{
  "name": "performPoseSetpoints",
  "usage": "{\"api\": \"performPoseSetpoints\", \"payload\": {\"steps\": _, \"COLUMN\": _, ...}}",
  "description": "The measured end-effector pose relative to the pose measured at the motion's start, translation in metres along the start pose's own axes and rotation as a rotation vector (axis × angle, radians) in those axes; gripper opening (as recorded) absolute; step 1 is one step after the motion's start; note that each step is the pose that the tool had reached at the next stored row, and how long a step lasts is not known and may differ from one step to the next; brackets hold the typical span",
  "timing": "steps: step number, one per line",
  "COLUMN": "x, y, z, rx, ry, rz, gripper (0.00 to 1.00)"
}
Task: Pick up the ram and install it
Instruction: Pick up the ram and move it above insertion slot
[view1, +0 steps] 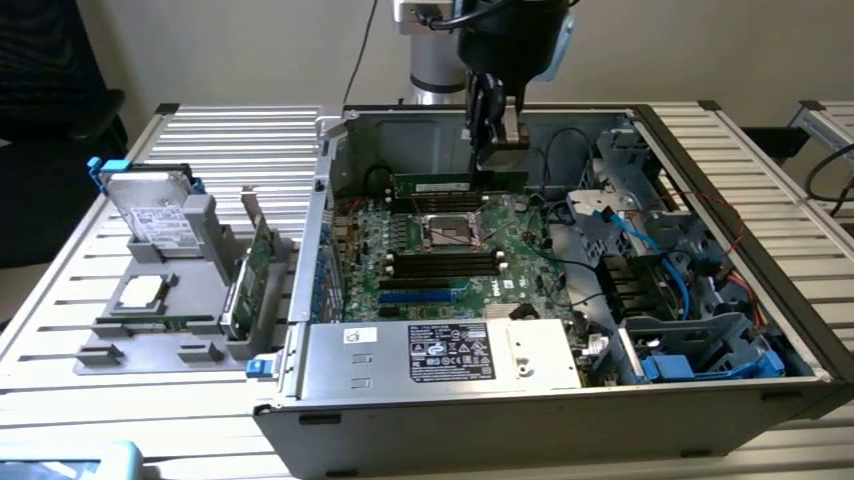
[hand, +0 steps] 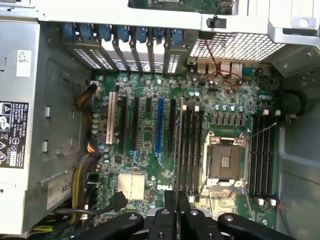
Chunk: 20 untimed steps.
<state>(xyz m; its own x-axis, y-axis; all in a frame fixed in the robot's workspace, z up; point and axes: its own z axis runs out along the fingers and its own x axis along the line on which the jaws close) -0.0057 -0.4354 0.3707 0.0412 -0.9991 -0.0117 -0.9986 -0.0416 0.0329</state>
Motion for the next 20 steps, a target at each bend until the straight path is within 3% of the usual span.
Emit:
{"api": "performPoseSetpoints", "payload": {"steps": 16, "x": -0.028, "y": -0.0017, "z": 0.0135, "rx": 0.0026, "ry": -0.0001, "rz": 0.007, "gripper": 0.13}}
{"api": "performPoseSetpoints", "payload": {"steps": 20, "x": -0.033, "y": -0.0008, "z": 0.0163, "rx": 0.0088, "ry": 0.0, "rz": 0.011, "gripper": 0.13}}
